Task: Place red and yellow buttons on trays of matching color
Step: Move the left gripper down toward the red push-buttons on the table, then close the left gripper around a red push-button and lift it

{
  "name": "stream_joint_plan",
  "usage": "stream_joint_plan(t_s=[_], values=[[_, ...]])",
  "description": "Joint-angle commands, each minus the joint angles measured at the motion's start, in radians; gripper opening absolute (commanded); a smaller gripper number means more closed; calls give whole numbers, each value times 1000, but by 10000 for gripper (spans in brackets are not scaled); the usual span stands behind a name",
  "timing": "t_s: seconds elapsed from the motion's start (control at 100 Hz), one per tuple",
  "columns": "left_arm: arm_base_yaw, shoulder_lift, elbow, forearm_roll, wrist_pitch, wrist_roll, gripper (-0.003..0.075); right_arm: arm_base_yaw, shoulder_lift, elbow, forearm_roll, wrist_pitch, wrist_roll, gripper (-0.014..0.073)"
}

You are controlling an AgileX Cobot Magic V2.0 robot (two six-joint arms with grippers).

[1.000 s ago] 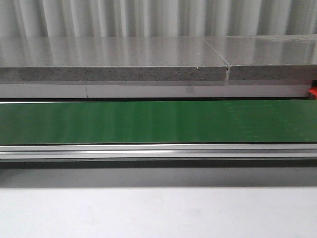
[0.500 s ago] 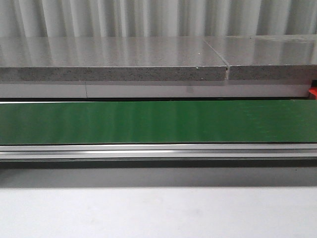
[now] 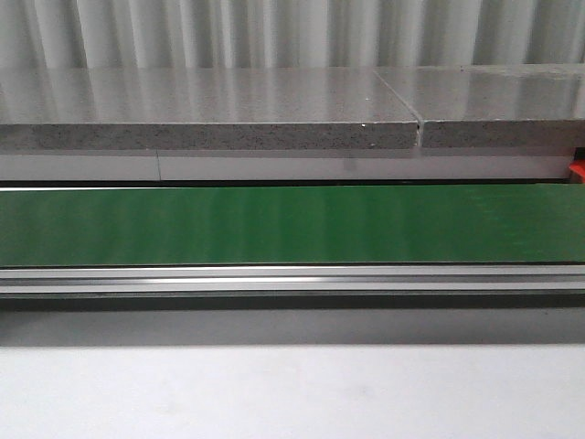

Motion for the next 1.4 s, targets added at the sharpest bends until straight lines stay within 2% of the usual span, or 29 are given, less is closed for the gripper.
stream_joint_plan(t_s=[0.0, 0.27, 0.56, 0.8, 1.39], values=[[-2, 53, -28, 93, -44, -91, 524, 1, -9, -14, -12, -82, -5, -92], [16, 219, -28, 127, -95, -189, 524, 1, -9, -14, -12, -82, -5, -92], [236, 353, -28, 88, -150, -194, 524, 1, -9, -14, -12, -82, -5, -92], [336, 448, -28, 44, -264, -194, 524, 1, -9, -14, -12, -82, -5, -92], [358, 716, -30, 47, -437, -194, 524, 1, -9, -14, -12, -82, -5, -92]])
